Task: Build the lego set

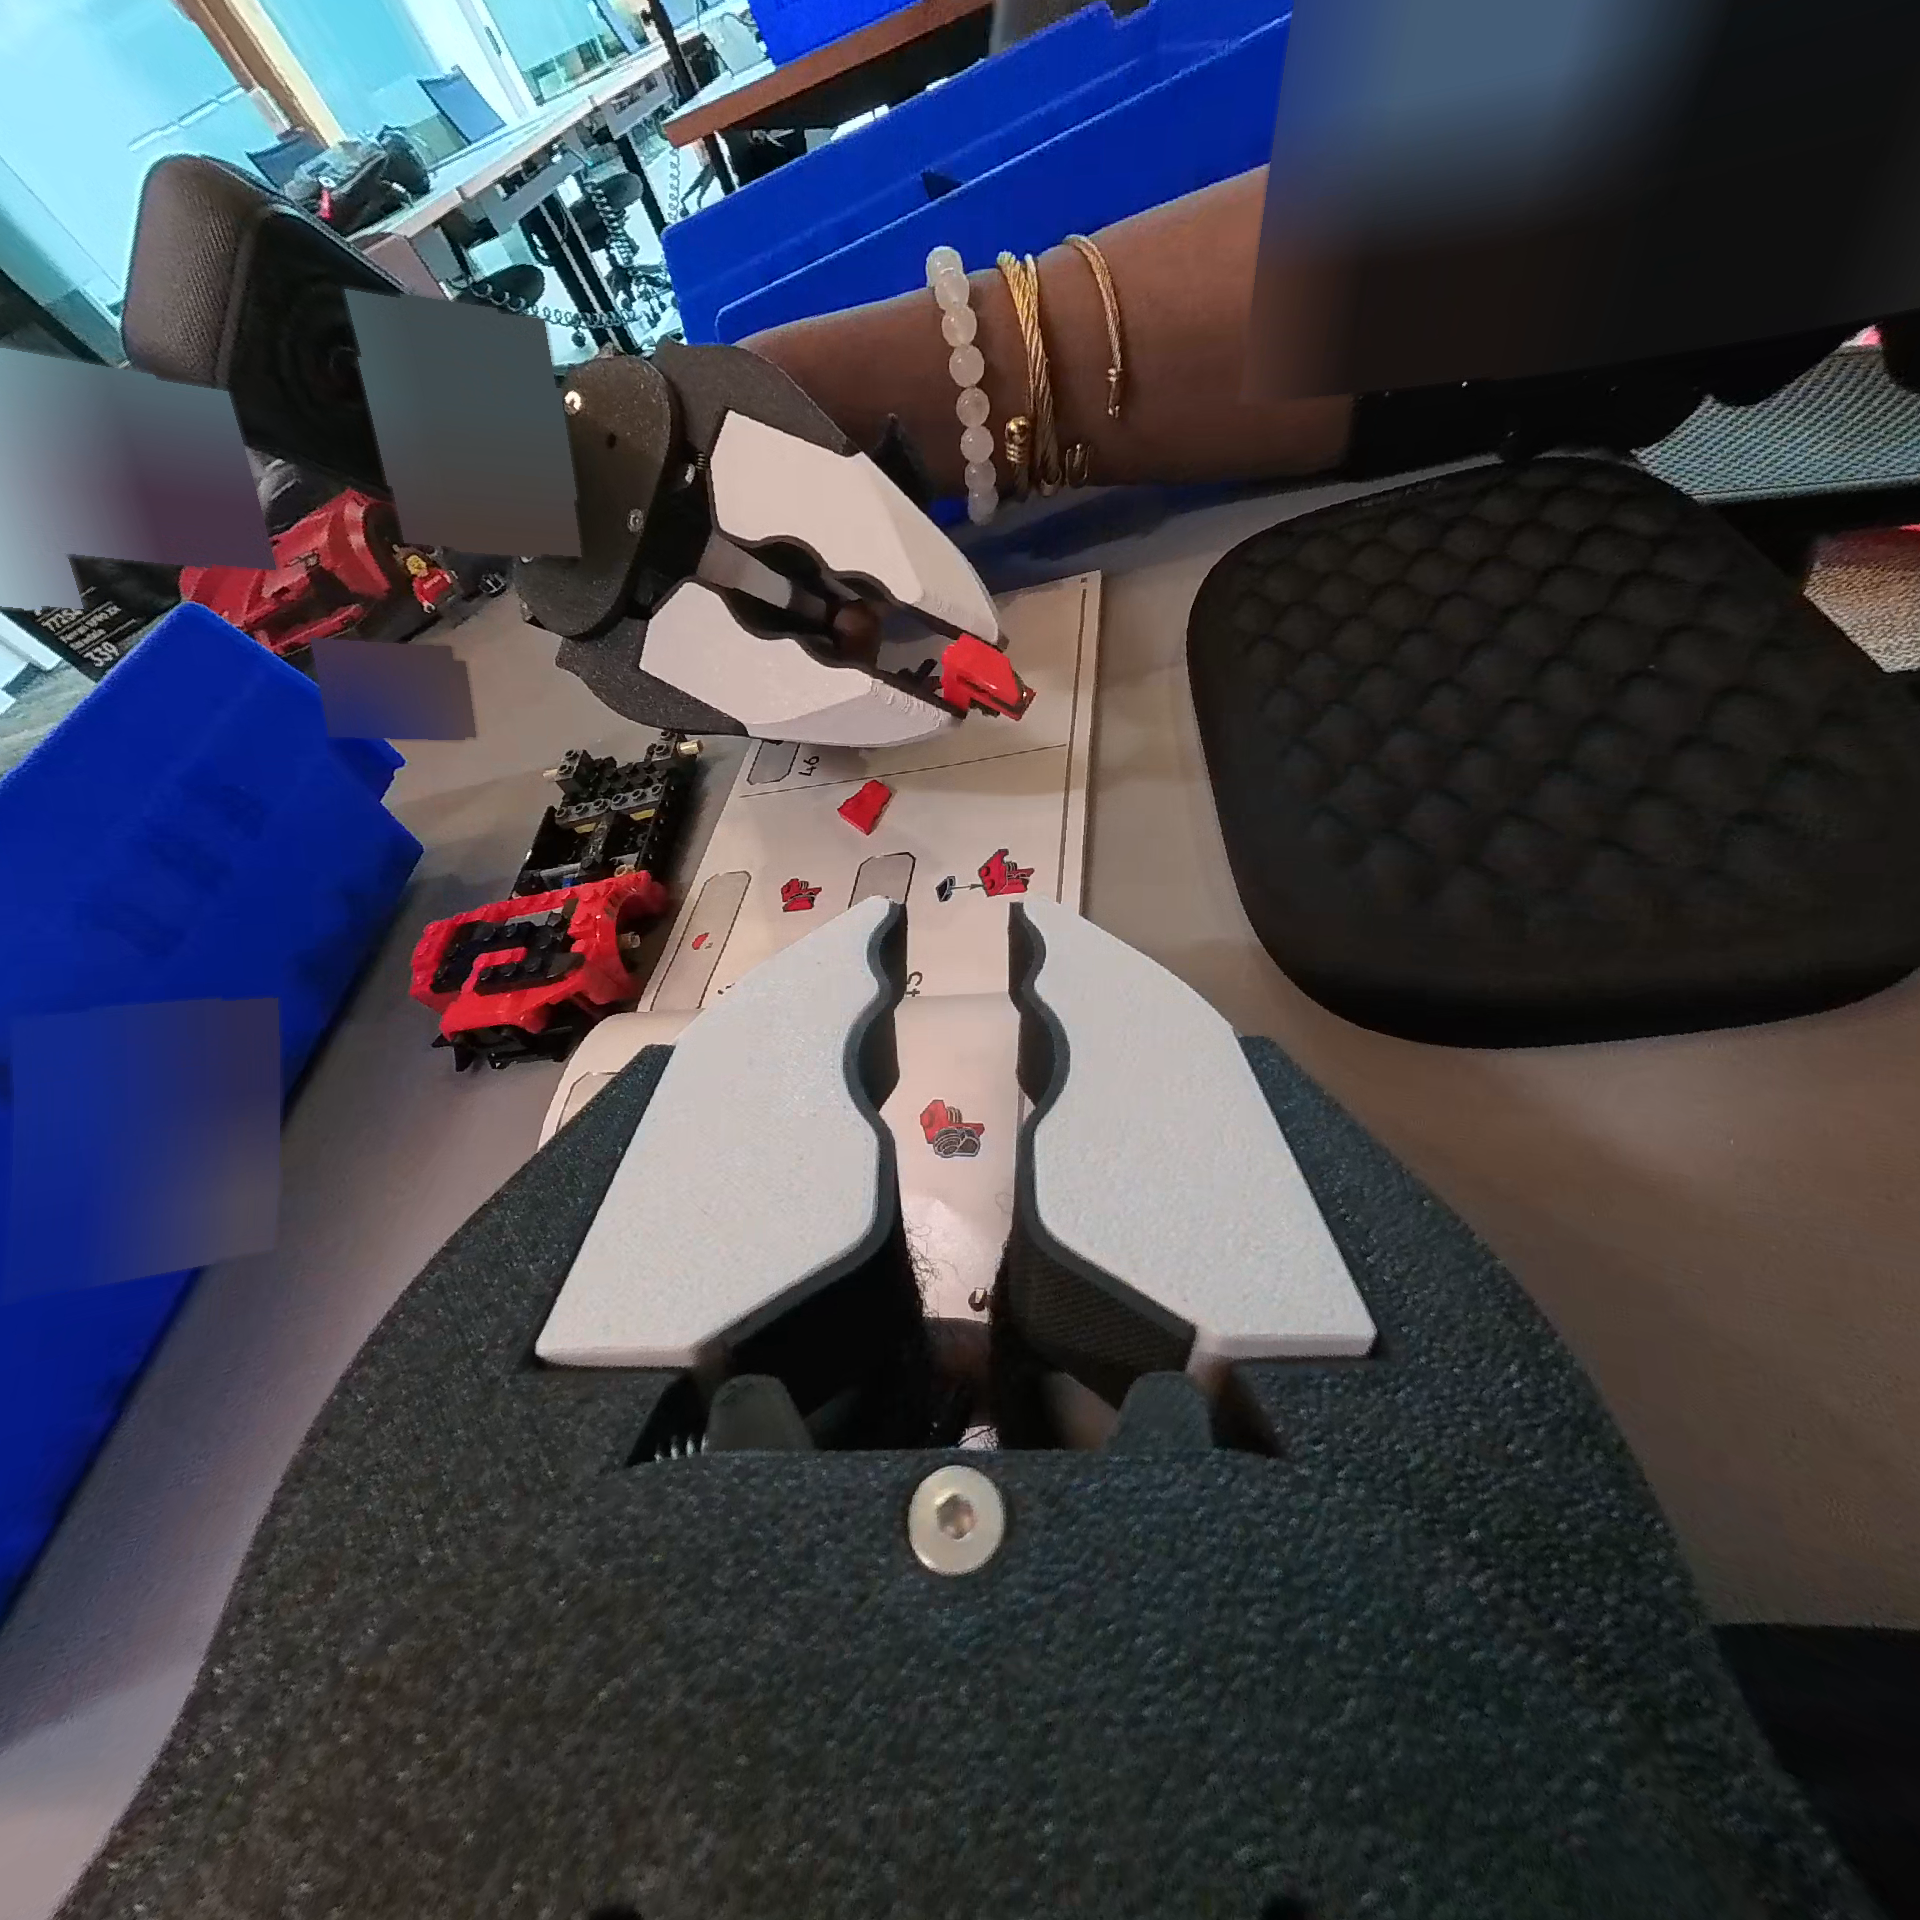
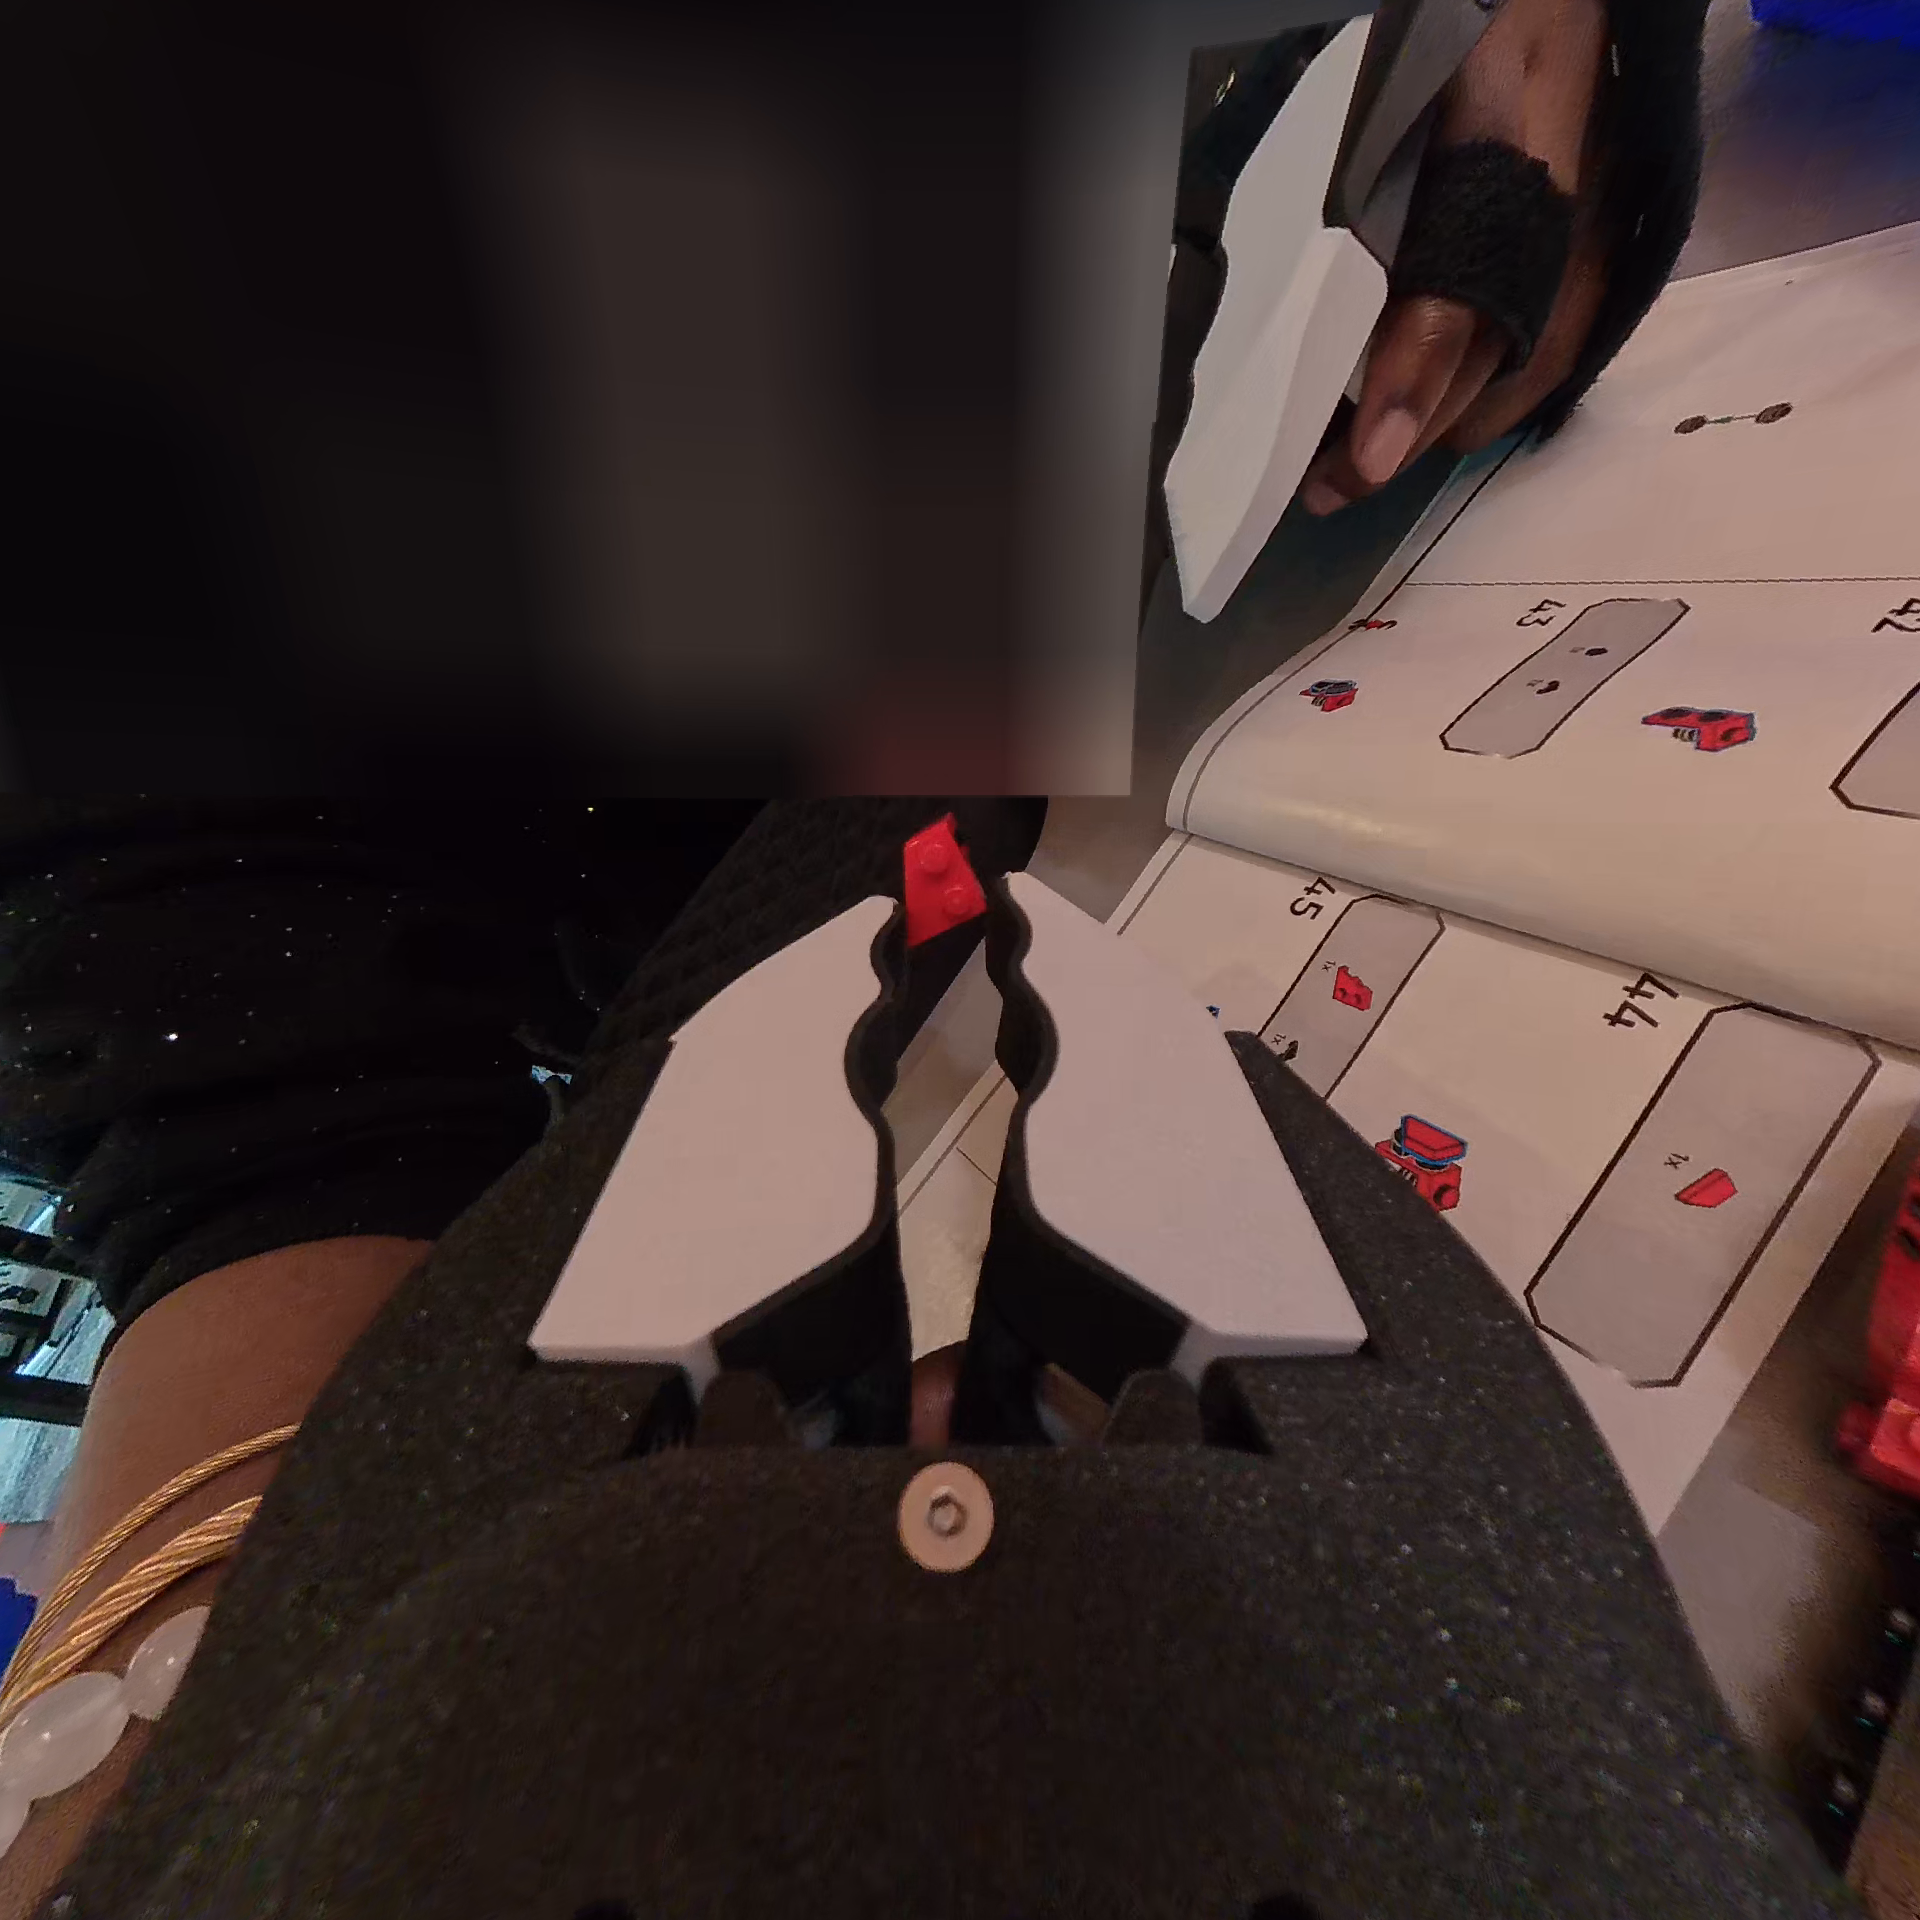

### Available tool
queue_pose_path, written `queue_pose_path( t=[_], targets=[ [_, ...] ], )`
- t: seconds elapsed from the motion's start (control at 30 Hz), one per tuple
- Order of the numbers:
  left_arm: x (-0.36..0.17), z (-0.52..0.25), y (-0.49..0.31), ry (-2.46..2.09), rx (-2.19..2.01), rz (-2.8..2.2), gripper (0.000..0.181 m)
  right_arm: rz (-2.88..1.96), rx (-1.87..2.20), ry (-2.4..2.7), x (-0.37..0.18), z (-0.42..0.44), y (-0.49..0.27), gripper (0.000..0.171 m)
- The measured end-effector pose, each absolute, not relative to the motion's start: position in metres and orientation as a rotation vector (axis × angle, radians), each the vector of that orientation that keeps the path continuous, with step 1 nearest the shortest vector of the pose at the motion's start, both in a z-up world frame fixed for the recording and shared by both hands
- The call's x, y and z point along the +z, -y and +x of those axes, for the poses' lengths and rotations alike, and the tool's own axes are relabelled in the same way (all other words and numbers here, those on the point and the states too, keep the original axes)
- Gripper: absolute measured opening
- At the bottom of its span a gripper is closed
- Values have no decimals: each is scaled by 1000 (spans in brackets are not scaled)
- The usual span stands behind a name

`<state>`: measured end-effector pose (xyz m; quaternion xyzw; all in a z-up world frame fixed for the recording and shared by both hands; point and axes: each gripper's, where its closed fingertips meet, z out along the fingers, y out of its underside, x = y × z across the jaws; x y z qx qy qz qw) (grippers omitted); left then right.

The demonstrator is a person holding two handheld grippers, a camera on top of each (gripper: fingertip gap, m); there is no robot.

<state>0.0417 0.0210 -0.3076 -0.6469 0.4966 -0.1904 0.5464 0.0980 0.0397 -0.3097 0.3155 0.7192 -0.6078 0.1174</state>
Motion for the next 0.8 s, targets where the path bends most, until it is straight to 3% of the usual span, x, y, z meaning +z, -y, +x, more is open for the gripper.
queue_pose_path(
  t=[0.8],
  targets=[
    [-299,39,-25,-1120,-458,-1503,21,1001,-1900,-2203,-294,79,-42,15]
  ],
)
